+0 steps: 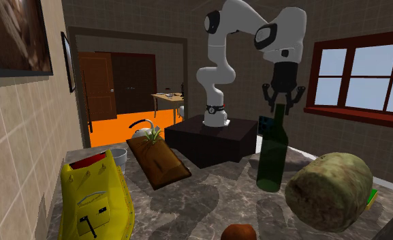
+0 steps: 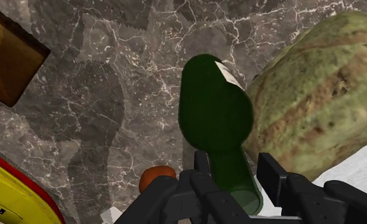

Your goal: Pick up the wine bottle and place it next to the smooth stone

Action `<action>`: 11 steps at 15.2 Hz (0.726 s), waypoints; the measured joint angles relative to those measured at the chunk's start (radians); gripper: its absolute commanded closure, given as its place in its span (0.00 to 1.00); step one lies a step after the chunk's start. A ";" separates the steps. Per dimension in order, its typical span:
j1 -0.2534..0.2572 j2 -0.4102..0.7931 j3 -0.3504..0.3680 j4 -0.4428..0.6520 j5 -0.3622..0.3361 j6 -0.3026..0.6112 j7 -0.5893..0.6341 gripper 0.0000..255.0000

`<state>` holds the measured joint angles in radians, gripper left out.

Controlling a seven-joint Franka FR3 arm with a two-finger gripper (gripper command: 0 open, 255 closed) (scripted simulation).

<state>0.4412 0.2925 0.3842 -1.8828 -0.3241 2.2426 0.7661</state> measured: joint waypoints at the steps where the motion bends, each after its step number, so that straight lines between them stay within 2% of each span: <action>1: 0.002 0.007 -0.002 -0.007 -0.006 0.013 0.007 1.00; 5: 0.007 0.030 -0.009 -0.029 -0.026 0.055 0.026 1.00; 11: 0.009 0.039 -0.011 -0.029 -0.032 0.063 0.030 1.00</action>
<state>0.4500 0.3316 0.3728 -1.9121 -0.3562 2.3054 0.7966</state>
